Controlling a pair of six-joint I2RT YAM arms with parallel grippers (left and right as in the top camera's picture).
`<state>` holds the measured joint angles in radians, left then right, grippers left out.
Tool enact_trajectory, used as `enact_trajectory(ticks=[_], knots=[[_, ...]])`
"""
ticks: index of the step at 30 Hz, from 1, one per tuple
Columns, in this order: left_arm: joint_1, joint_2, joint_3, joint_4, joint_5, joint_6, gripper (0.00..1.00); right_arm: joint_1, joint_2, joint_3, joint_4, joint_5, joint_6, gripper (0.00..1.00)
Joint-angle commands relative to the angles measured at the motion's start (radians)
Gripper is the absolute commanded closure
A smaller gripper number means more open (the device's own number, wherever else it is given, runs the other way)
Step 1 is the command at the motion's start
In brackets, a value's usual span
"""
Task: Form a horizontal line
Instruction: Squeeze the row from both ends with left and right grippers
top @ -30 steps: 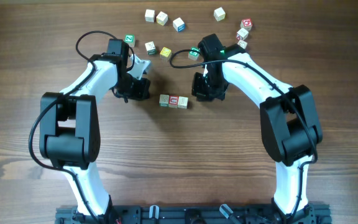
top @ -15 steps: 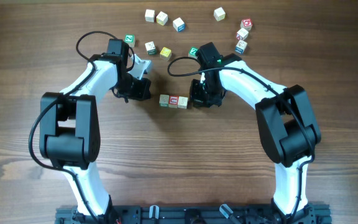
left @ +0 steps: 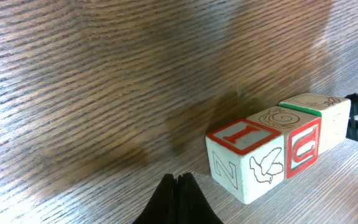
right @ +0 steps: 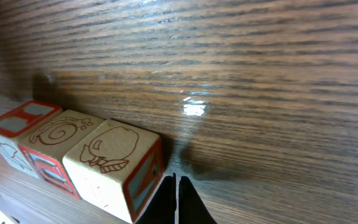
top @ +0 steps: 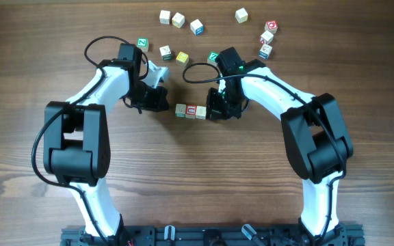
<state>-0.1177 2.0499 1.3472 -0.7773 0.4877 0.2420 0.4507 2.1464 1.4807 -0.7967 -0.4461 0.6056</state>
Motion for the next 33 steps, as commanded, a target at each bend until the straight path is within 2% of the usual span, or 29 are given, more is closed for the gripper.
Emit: enact_trajectory(ticks=[1, 12, 17, 33], knots=[[0.001, 0.013, -0.008, 0.0, 0.029, 0.011, 0.96, 0.004, -0.009, -0.01, 0.012, -0.027, 0.006, 0.96], [0.0, 0.013, -0.008, 0.0, 0.048, 0.012, 0.96, 0.004, -0.009, -0.01, 0.019, -0.027, 0.007, 0.95], [0.0, 0.013, -0.008, 0.0, 0.103, 0.011, 0.96, 0.004, -0.009, -0.01, 0.019, -0.027, 0.007, 0.95], [-0.004, 0.013, -0.008, -0.001, 0.103, -0.042, 0.96, 0.004, -0.009, -0.01, 0.027, -0.053, -0.003, 0.95]])
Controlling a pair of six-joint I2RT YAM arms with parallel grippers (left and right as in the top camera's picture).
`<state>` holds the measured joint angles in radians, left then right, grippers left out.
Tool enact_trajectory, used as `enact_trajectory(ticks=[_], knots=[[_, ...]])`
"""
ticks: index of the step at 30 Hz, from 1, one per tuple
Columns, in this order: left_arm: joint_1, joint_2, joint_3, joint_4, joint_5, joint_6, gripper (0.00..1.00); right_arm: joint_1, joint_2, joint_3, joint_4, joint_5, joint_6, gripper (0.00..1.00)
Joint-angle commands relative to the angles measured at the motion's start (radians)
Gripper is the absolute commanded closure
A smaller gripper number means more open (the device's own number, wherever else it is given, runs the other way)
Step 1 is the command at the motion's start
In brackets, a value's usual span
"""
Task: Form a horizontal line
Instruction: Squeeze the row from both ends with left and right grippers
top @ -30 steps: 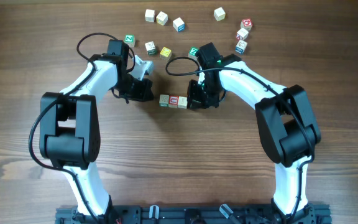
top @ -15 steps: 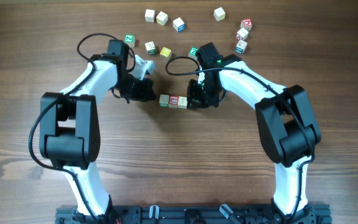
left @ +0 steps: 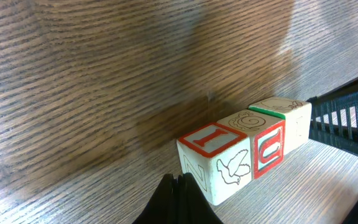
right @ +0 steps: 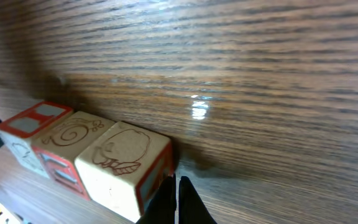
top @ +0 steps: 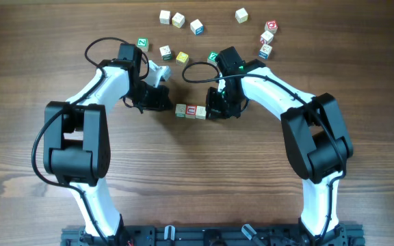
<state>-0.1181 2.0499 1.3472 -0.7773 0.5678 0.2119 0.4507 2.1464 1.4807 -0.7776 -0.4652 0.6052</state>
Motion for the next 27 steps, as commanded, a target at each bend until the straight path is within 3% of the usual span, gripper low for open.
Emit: enact_trajectory(ticks=[1, 27], knots=[[-0.004, 0.013, -0.008, -0.001, 0.023, -0.019, 0.96, 0.004, -0.009, -0.01, 0.008, -0.034, -0.003, 0.95], [-0.005, 0.073, -0.008, 0.0, 0.027, -0.071, 0.96, 0.004, -0.009, -0.01, 0.009, -0.034, -0.003, 0.96]])
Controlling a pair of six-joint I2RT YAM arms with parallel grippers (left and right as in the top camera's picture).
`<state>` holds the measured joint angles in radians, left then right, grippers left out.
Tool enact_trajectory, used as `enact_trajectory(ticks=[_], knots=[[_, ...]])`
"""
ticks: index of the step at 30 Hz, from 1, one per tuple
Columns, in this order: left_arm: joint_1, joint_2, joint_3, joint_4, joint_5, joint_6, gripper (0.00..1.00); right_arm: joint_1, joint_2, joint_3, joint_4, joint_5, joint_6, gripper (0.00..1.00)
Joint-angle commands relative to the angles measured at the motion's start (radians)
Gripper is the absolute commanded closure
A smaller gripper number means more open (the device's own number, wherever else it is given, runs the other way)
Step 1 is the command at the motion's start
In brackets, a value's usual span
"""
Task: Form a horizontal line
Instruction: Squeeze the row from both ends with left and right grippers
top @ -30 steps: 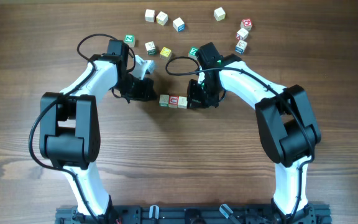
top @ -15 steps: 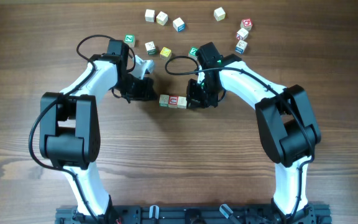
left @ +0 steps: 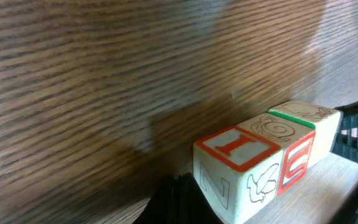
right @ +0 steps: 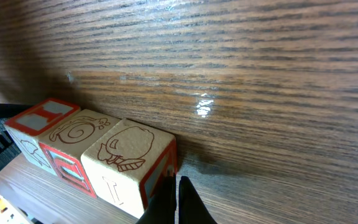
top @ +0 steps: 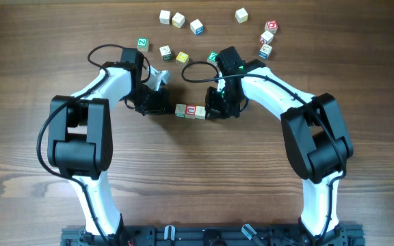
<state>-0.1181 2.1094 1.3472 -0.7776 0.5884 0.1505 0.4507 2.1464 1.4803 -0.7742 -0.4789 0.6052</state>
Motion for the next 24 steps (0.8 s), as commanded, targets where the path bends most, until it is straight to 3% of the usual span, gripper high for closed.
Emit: enact_trajectory(ticks=[1, 11, 24], knots=[[-0.005, 0.014, -0.008, 0.001, 0.006, -0.01, 0.96, 0.004, -0.009, -0.009, 0.007, -0.02, -0.003, 0.96], [-0.055, 0.014, -0.008, 0.004, 0.057, -0.008, 0.96, 0.004, -0.009, -0.009, 0.008, -0.02, -0.007, 0.96], [-0.061, 0.014, -0.008, -0.008, 0.047, -0.009, 0.96, 0.004, -0.009, -0.009, 0.043, -0.016, -0.136, 0.95]])
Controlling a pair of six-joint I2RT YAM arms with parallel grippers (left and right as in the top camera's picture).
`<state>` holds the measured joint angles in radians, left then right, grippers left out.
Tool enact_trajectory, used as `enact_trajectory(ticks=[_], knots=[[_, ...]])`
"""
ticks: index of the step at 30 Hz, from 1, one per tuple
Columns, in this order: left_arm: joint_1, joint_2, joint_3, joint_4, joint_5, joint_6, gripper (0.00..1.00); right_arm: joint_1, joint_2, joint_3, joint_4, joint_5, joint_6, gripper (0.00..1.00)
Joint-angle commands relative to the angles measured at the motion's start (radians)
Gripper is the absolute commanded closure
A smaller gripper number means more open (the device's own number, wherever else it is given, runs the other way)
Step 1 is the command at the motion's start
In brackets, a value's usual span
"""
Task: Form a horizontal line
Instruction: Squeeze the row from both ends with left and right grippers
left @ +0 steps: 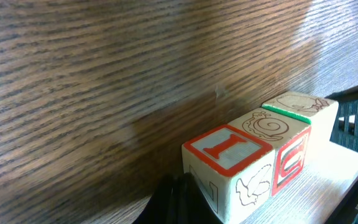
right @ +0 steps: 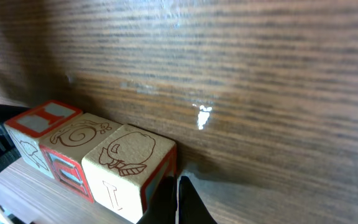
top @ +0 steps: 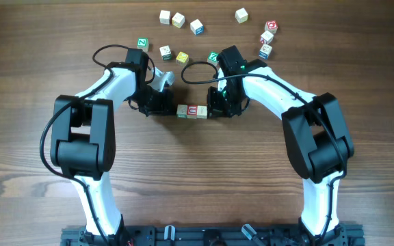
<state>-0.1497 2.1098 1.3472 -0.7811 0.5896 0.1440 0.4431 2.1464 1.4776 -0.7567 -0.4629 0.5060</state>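
Three wooden blocks lie side by side in a row (top: 191, 111) at the table's middle. The left block carries a red-framed "I" (left: 227, 147), the middle one a spiral (left: 269, 124), the right one a drawn animal (right: 128, 154). My left gripper (top: 168, 107) is shut, its tip against the left end of the row (left: 182, 186). My right gripper (top: 213, 108) is shut too, its tip touching the right end (right: 174, 190).
Several loose letter blocks are scattered along the far edge, among them a green one (top: 142, 43), a yellow one (top: 182, 57) and a red-marked one (top: 271, 27). Both arms arch in from the near side.
My left gripper has come a little to the right and now touches the "I" block. The row sits slightly further right. The right gripper stays at the other end.
The three blocks lay in a row throughout, with both grippers shut at either end. The left gripper stood clear of the row at first, then came closer at each moment, until it met the left block. The right gripper kept against the right block.
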Motion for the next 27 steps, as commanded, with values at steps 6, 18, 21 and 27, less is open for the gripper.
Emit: enact_trajectory(ticks=[6, 18, 21, 27], knots=[[-0.03, 0.013, -0.008, -0.013, 0.045, -0.003, 0.96, 0.012, -0.009, -0.006, 0.038, -0.032, -0.047, 0.95], [-0.03, 0.013, -0.008, -0.027, -0.069, -0.003, 0.96, 0.012, -0.009, -0.006, 0.002, 0.06, -0.031, 0.95], [-0.03, 0.013, -0.008, -0.027, -0.076, -0.003, 0.96, 0.012, -0.009, -0.006, -0.013, 0.077, -0.032, 0.95], [-0.03, 0.013, -0.008, -0.027, -0.1, -0.004, 0.96, 0.012, -0.009, -0.006, -0.015, 0.078, -0.031, 0.95]])
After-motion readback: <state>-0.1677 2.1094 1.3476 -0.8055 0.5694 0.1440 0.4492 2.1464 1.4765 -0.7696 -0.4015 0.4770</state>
